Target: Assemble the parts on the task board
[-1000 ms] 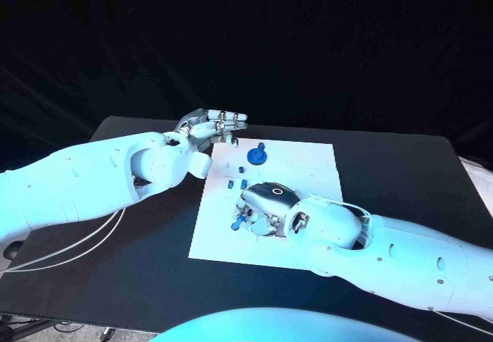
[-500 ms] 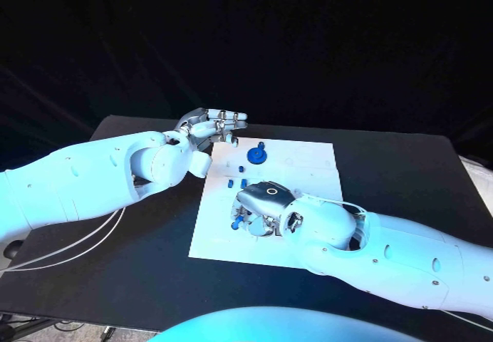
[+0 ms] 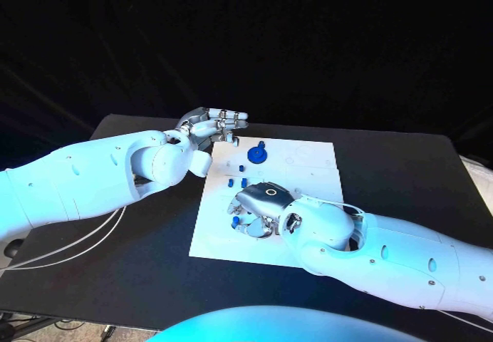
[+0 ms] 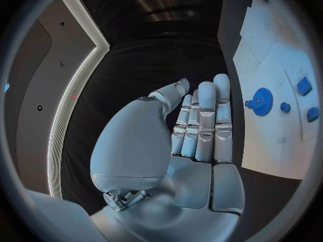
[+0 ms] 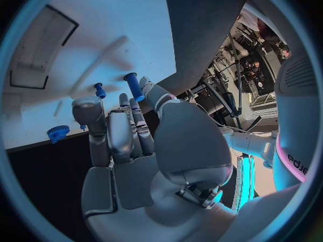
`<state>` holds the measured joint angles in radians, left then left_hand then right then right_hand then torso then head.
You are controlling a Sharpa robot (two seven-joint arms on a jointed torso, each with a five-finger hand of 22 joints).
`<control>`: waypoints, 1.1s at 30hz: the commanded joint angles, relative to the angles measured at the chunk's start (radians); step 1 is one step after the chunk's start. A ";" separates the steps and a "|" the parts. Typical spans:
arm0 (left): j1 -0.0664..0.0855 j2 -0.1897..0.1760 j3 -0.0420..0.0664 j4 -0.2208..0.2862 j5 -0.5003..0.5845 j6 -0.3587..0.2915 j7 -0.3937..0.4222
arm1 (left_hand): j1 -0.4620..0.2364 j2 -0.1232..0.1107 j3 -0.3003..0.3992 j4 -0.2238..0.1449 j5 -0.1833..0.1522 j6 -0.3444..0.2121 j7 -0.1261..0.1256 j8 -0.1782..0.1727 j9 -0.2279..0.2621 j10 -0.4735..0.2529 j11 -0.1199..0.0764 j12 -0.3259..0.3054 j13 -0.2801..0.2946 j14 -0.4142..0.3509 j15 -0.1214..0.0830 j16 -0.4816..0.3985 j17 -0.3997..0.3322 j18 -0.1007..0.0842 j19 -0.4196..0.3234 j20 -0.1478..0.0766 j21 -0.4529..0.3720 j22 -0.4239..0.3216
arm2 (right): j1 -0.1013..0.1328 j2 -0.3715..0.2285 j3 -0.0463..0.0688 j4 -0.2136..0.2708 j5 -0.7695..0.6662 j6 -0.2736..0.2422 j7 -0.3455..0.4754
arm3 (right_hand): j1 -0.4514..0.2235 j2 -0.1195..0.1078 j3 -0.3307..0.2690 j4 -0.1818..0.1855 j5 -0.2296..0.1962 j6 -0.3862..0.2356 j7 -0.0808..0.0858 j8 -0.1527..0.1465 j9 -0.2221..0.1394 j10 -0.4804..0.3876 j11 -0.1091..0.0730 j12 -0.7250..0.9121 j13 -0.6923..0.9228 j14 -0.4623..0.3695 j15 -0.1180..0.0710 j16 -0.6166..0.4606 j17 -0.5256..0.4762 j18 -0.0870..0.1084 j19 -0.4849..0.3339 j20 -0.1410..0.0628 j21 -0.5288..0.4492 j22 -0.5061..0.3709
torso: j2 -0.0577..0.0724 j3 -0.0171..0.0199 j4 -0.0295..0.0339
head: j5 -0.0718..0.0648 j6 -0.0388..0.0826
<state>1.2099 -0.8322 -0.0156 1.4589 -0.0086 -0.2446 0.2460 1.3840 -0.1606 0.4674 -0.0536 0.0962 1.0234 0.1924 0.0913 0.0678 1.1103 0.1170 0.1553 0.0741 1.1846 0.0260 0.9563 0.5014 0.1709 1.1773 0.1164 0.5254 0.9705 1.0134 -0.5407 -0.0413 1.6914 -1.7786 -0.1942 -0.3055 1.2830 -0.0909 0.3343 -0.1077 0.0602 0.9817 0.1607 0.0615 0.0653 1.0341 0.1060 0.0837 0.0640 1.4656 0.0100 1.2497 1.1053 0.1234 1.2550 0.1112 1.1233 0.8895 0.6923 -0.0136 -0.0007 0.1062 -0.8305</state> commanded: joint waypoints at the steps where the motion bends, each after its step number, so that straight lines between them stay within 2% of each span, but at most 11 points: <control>1: 0.000 0.003 0.001 0.000 -0.004 0.020 0.001 | -0.005 0.006 -0.007 -0.001 -0.004 -0.007 -0.001 -0.001 -0.001 -0.007 0.001 0.006 -0.001 -0.005 0.000 0.000 -0.002 0.011 -0.002 0.006 -0.007 -0.002 | -0.002 -0.008 0.000 0.006 0.019 -0.086 0.022 | 0.006 -0.007 -0.028 0.003 0.004 -0.022 0.002 0.000 0.000 -0.035 0.003 -0.005 0.000 0.019 0.009 -0.011 -0.011 0.016 -0.015 0.006 -0.022 -0.023 | 0.000 0.0005 -0.0002 | -0.002 0.000; 6: 0.000 0.003 0.000 -0.001 -0.004 0.021 -0.001 | -0.005 0.006 -0.007 -0.001 -0.004 -0.007 -0.001 -0.001 -0.001 -0.007 0.001 0.006 -0.001 -0.005 0.000 0.000 -0.002 0.011 -0.002 0.006 -0.007 -0.002 | -0.003 -0.042 0.000 0.027 0.046 -0.178 0.049 | 0.019 -0.004 -0.070 0.008 0.018 -0.042 0.005 0.001 0.002 -0.071 0.009 0.003 0.002 0.013 0.012 -0.030 -0.038 0.021 -0.024 0.009 -0.046 -0.052 | 0.000 0.0011 -0.0003 | -0.005 0.002; 13: 0.000 0.000 -0.001 0.000 -0.004 0.023 -0.002 | -0.005 0.006 -0.007 -0.001 -0.004 -0.007 -0.001 -0.001 -0.001 -0.007 0.001 0.006 -0.001 -0.005 0.000 0.000 -0.002 0.011 -0.002 0.006 -0.007 -0.002 | 0.003 -0.152 0.008 0.096 0.134 -0.256 0.088 | 0.036 0.016 -0.091 0.013 0.041 0.000 0.010 0.012 0.008 -0.009 0.004 0.054 0.008 0.012 0.008 -0.041 -0.055 0.019 -0.010 0.007 -0.041 -0.043 | -0.004 0.0003 -0.0035 | -0.014 0.007; 16: 0.000 -0.004 -0.002 0.001 -0.004 0.022 -0.002 | -0.005 0.006 -0.007 -0.001 -0.004 -0.007 -0.001 -0.001 -0.001 -0.007 0.001 0.006 -0.001 -0.005 0.000 0.000 -0.002 0.011 -0.002 0.006 -0.007 -0.002 | 0.017 -0.225 0.014 0.133 0.211 -0.253 0.083 | 0.017 0.019 -0.104 0.029 0.056 0.013 0.013 0.013 0.009 0.056 -0.003 0.087 0.014 0.022 0.004 -0.016 -0.024 0.012 0.011 0.004 -0.014 -0.006 | -0.004 0.0005 -0.0068 | -0.020 0.011; 17: 0.000 -0.006 -0.003 0.003 -0.004 0.022 -0.001 | -0.005 0.006 -0.007 -0.001 -0.004 -0.007 -0.001 -0.001 -0.001 -0.007 0.001 0.006 -0.001 -0.005 0.000 0.000 -0.002 0.011 -0.002 0.006 -0.007 -0.002 | 0.026 -0.269 0.015 0.153 0.262 -0.249 0.071 | -0.022 0.010 -0.126 0.057 0.113 0.016 0.012 0.011 0.008 0.113 -0.010 0.113 0.024 0.032 0.000 0.011 0.010 0.005 0.031 0.001 0.013 0.029 | -0.005 0.0001 -0.0097 | -0.020 0.012; 18: 0.000 -0.007 -0.004 0.003 -0.004 0.021 0.000 | -0.005 0.006 -0.007 -0.001 -0.004 -0.007 -0.001 -0.001 -0.001 -0.007 0.001 0.006 -0.001 -0.005 0.000 0.000 -0.002 0.011 -0.002 0.006 -0.007 -0.002 | 0.030 -0.297 0.016 0.165 0.292 -0.246 0.059 | -0.047 0.002 -0.144 0.077 0.181 0.012 0.000 0.008 0.006 0.150 -0.022 0.129 0.032 0.040 -0.011 0.036 0.038 -0.002 0.052 -0.006 0.042 0.068 | -0.006 -0.0001 -0.0131 | -0.021 0.012; 20: 0.000 -0.009 -0.004 0.004 -0.004 0.018 0.001 | -0.005 0.006 -0.007 -0.001 -0.004 -0.007 -0.001 -0.001 -0.001 -0.007 0.001 0.006 -0.001 -0.005 0.000 0.000 -0.002 0.011 -0.002 0.006 -0.007 -0.002 | 0.036 -0.354 0.017 0.188 0.351 -0.236 0.025 | -0.062 -0.002 -0.162 0.092 0.200 0.015 -0.007 0.009 0.007 0.225 -0.036 0.168 0.056 0.050 -0.021 0.071 0.083 -0.014 0.085 -0.016 0.091 0.135 | -0.008 -0.0010 -0.0176 | -0.027 0.016; 24: 0.000 -0.013 -0.005 0.007 -0.004 0.017 0.003 | -0.005 0.006 -0.009 -0.001 -0.004 -0.008 0.000 -0.001 -0.001 -0.009 0.002 0.006 -0.001 -0.005 0.001 0.000 -0.002 0.011 -0.002 0.007 -0.008 -0.002 | 0.041 -0.436 0.016 0.214 0.423 -0.218 -0.022 | -0.089 -0.008 -0.204 0.126 0.219 0.053 -0.037 0.036 0.016 0.342 -0.070 0.260 0.131 0.058 -0.048 0.103 0.120 -0.028 0.121 -0.041 0.147 0.210 | -0.010 -0.0006 -0.0295 | -0.030 0.020; 27: 0.000 -0.014 -0.005 0.008 -0.004 0.016 0.003 | -0.005 0.006 -0.009 -0.001 -0.004 -0.008 0.000 -0.001 -0.001 -0.009 0.002 0.006 -0.001 -0.005 0.001 0.000 -0.002 0.011 -0.002 0.007 -0.008 -0.002 | 0.041 -0.481 0.011 0.224 0.445 -0.208 -0.047 | -0.074 -0.004 -0.238 0.145 0.229 0.056 -0.047 0.052 0.017 0.319 -0.080 0.344 0.238 0.054 -0.060 0.104 0.111 -0.031 0.122 -0.056 0.159 0.224 | -0.011 0.0008 -0.0353 | -0.033 0.020; 30: 0.000 -0.013 -0.005 0.009 -0.004 0.017 0.003 | -0.005 0.006 -0.009 -0.001 -0.004 -0.008 0.000 -0.001 -0.001 -0.009 0.002 0.006 -0.001 -0.005 0.001 0.000 -0.002 0.011 -0.002 0.007 -0.008 -0.002 | 0.037 -0.517 0.006 0.232 0.440 -0.202 -0.076 | -0.070 0.002 -0.272 0.173 0.236 0.055 -0.050 0.068 0.019 0.291 -0.082 0.427 0.343 0.054 -0.060 0.112 0.118 -0.033 0.126 -0.057 0.172 0.243 | -0.013 -0.0009 -0.0389 | -0.035 0.022; 33: 0.000 -0.012 -0.006 0.008 -0.004 0.018 0.004 | -0.005 0.006 -0.009 -0.001 -0.004 -0.008 0.000 -0.001 -0.001 -0.009 0.002 0.006 -0.001 -0.005 0.001 0.000 -0.002 0.011 -0.002 0.007 -0.008 -0.002 | 0.033 -0.538 0.003 0.237 0.416 -0.192 -0.115 | -0.077 0.014 -0.306 0.209 0.248 0.061 -0.053 0.090 0.025 0.292 -0.085 0.601 0.547 0.056 -0.062 0.126 0.132 -0.037 0.133 -0.058 0.188 0.266 | -0.015 -0.0006 -0.0433 | -0.038 0.023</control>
<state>1.2098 -0.8456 -0.0218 1.4648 -0.0089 -0.2409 0.2414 1.3840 -0.1605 0.4639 -0.0556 0.0962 1.0235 0.1923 0.0913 0.0678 1.1081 0.1192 0.1552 0.0741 1.1832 0.0274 0.9563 0.5009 0.1709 1.1774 0.1163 0.5206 0.9691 1.0483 -1.0771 -0.0378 1.9224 -1.3771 -0.4102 -0.3482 1.2087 -0.0846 0.0333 0.0924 0.3025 1.0364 0.1062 0.1471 0.0890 1.3209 0.0225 0.6518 0.5728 1.4669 -0.0472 1.3722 1.2335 0.0992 1.3842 0.0533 1.3067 1.1507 0.6801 -0.0137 -0.0365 0.0709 -0.8085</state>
